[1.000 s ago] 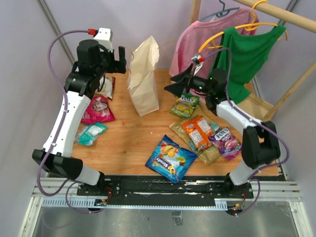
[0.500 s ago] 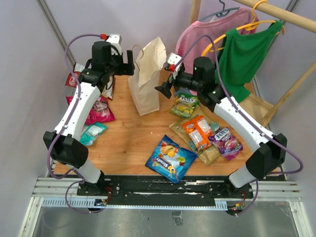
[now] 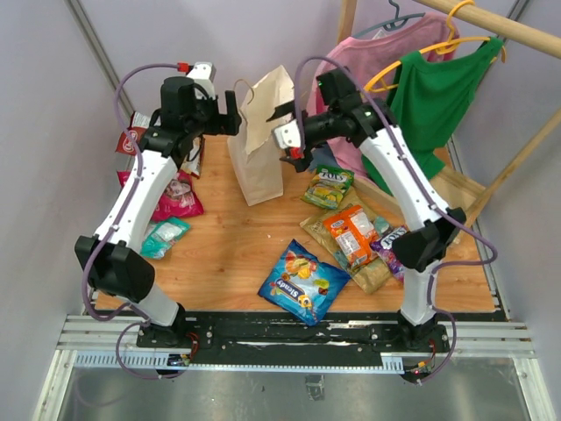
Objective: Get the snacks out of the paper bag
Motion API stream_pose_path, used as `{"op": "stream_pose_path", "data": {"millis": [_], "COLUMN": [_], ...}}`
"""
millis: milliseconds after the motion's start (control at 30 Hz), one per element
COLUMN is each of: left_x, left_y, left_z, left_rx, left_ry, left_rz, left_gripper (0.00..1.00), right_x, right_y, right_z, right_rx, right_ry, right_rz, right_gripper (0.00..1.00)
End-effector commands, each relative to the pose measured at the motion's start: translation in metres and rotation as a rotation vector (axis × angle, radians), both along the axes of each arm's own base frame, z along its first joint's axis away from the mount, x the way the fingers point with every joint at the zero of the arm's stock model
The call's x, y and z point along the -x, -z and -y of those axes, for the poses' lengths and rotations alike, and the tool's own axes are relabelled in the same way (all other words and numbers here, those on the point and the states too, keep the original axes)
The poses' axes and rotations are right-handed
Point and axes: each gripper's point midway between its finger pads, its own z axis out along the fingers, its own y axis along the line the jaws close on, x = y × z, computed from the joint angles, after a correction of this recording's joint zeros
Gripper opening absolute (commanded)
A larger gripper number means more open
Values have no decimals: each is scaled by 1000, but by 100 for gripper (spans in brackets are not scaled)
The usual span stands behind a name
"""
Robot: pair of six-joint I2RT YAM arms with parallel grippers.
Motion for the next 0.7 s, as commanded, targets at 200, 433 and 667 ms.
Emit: {"op": "stream_pose_path", "data": {"millis": [200,433,667], "left_x": [30,46,48], "left_y": [-16,7,23], "left_z": [-37,-49,-53], "left_rx": [88,113,117], "left_ry": [-55,-81,-82], "left_rz": [96,92,73], "left_gripper": [100,100,100], "right_x": [9,-16,-23], "right_y": [77,74,81], "right_z": [-42,-63,-70], "right_rx": [215,172,186], "right_ry": [-95,-31,-2], "right_rz": [-38,6,7], "right_gripper": [99,99,99]}}
